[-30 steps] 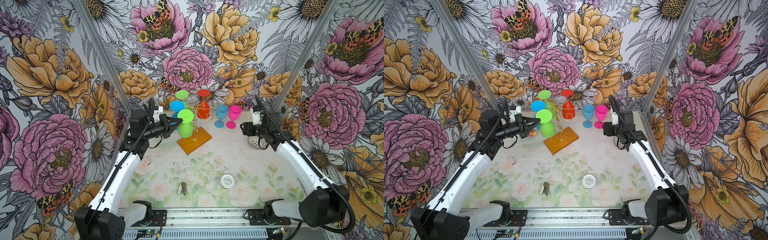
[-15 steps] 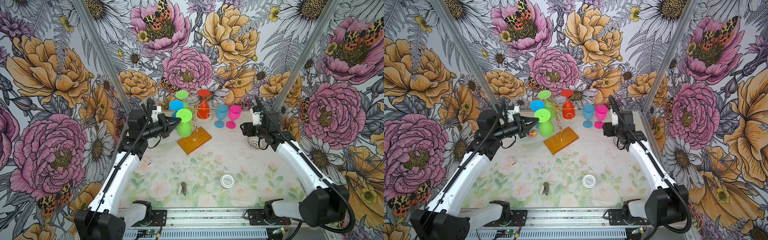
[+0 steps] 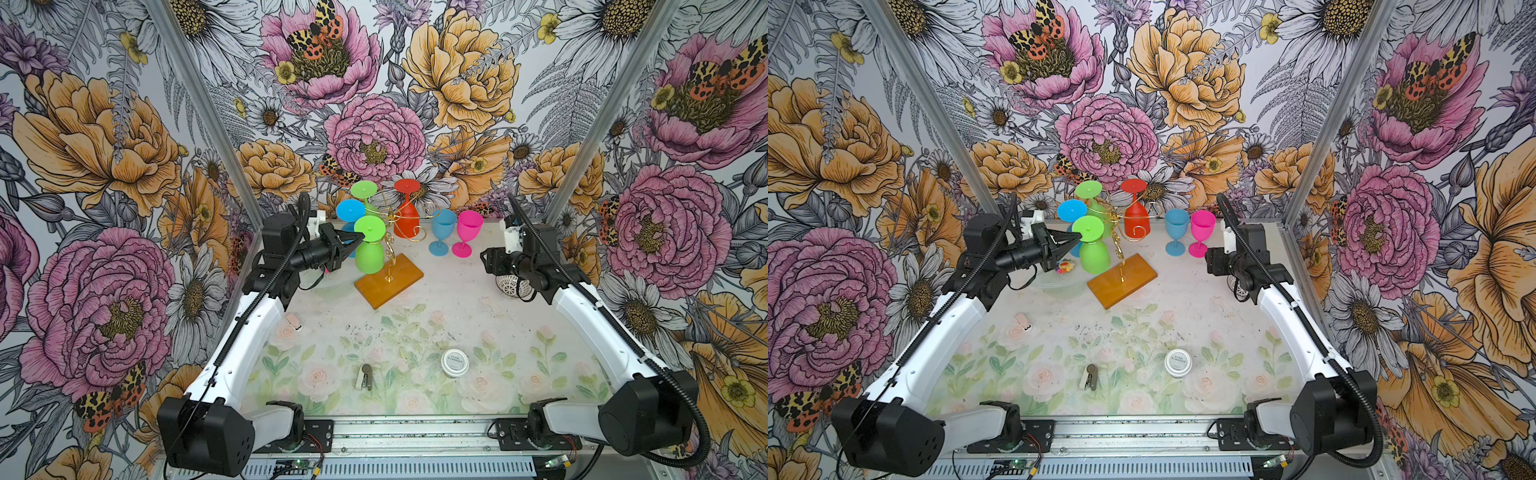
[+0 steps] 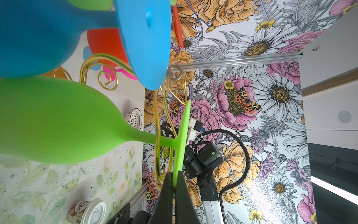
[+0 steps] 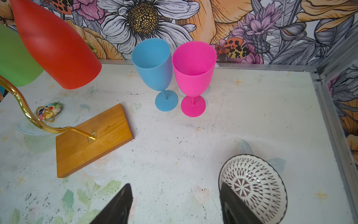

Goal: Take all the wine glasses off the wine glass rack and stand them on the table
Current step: 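Slide the green glass along the rack arm with the left gripper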

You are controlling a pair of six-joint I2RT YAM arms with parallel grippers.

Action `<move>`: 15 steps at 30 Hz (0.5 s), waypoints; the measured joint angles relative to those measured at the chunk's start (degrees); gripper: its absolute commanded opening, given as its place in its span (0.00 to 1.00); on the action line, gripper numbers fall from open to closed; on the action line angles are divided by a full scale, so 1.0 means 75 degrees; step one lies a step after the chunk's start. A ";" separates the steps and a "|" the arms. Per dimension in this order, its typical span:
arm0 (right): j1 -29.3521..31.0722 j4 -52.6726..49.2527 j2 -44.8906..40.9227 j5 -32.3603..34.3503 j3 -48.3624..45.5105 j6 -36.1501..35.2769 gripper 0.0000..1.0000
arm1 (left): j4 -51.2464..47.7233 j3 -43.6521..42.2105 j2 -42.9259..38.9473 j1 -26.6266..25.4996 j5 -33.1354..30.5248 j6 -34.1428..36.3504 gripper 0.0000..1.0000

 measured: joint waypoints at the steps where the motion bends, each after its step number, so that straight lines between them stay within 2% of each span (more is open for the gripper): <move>1: 0.0000 -0.0003 -0.0012 0.0000 -0.0009 0.0000 0.72 | 0.0009 0.0017 0.0020 0.0000 0.0000 0.0000 0.00; 15: 0.0000 0.0000 -0.0026 0.0029 -0.0015 0.0000 0.72 | 0.0067 0.0271 0.0376 -0.0143 0.0009 0.0003 0.00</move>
